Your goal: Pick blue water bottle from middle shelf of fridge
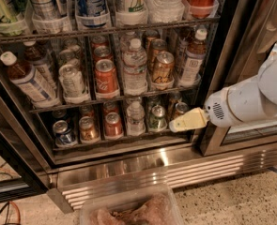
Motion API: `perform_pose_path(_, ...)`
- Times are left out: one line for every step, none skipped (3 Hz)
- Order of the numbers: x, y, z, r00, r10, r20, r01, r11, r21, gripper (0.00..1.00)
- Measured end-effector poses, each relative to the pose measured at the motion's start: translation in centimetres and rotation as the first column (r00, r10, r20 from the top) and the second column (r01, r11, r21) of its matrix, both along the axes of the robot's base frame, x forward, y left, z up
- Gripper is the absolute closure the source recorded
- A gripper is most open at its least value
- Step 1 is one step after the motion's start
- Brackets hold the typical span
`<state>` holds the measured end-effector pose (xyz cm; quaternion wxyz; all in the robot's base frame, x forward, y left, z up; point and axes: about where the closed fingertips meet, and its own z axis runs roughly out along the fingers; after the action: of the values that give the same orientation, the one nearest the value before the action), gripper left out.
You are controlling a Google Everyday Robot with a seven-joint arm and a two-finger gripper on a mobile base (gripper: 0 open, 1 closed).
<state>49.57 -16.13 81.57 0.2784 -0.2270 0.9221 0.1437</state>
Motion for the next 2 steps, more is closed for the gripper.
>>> perform_pose_path(1.1,-0.3,0.3,0.9966,-0.07,0.043,0.069,0.997,0.013,0.31)
perform_pose_path(2.3,-1.4,0.6,0.9885,-0.13,0.077,0.13,0.992,0.003,0.31)
